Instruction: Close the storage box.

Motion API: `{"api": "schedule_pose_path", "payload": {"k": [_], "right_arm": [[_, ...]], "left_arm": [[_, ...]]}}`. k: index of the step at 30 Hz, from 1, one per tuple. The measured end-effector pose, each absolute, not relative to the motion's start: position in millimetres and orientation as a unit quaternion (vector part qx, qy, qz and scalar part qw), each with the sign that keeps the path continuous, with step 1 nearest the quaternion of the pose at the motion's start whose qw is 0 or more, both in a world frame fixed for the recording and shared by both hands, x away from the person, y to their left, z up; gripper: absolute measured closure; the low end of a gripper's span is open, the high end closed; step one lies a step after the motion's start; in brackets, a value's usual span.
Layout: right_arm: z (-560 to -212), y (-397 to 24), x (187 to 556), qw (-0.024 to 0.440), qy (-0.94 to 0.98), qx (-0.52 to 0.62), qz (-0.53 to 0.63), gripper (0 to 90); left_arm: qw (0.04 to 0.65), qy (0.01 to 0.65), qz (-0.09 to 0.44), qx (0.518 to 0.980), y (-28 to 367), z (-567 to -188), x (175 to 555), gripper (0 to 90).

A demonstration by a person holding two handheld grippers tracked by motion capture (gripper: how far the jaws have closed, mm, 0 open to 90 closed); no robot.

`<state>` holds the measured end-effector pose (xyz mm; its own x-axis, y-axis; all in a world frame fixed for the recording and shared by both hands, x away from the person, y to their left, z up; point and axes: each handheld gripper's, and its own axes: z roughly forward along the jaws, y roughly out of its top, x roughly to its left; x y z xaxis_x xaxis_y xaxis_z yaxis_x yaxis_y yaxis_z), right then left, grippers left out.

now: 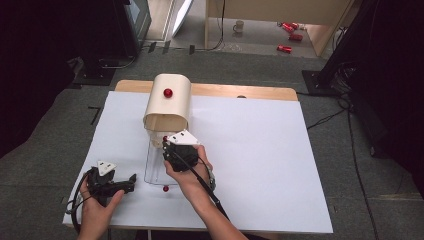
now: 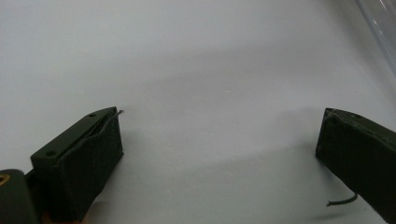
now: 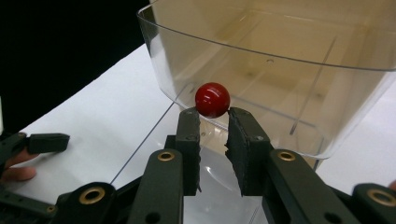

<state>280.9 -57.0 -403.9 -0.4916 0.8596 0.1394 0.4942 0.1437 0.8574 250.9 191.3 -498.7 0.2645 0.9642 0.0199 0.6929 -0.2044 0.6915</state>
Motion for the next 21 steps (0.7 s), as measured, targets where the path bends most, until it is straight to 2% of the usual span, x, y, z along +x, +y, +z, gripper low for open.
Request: {"api": "schedule_pose_path", "payload": {"k": [13,14,15,16,17,21], "right_arm": [[-404,-58,294,0.199,0.73,0.468,0.457,73.8],[-404,-58,292,0.201,0.73,0.466,0.457,68.6],[-404,-58,292,0.201,0.73,0.466,0.457,68.6],[-403,-60,290,0.194,0.73,0.464,0.464,62.8],[-403,-60,290,0.194,0.73,0.464,0.464,62.8],[-403,-62,282,0.189,0.736,0.453,0.467,46.4]], "left_arm": [[0.29,0.56,0.233,0.74,191,-499,251,0.4],[0.29,0.56,0.233,0.74,191,-499,251,0.4],[0.29,0.56,0.233,0.74,191,-499,251,0.4],[0.29,0.56,0.233,0.74,191,-499,251,0.4],[0.29,0.56,0.233,0.74,191,-499,251,0.4],[0.291,0.56,0.233,0.74,191,-499,251,0.4]]}}
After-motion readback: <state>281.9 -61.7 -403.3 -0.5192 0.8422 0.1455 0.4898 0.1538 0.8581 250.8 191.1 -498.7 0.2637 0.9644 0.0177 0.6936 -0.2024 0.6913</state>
